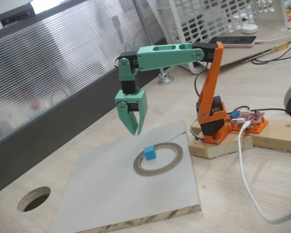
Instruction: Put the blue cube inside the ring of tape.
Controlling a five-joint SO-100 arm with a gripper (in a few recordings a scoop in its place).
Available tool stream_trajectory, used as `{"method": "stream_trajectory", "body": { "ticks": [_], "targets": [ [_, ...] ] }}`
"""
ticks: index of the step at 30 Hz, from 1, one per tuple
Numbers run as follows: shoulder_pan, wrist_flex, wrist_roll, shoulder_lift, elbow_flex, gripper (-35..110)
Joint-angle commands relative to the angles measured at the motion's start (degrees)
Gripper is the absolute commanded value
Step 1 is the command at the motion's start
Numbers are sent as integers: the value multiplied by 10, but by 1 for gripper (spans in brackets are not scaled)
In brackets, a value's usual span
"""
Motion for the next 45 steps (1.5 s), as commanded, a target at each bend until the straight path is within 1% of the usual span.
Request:
{"method": "stream_trajectory", "body": {
  "ticks": [1,13,19,22,33,45],
  "targets": [
    [3,15,6,25,-12,1],
    [3,17,5,25,-4,0],
    [3,92,8,25,-4,1],
    [3,103,9,26,2,1],
    [3,98,6,171,182,1],
    [3,105,10,223,267,1]
  ]
}}
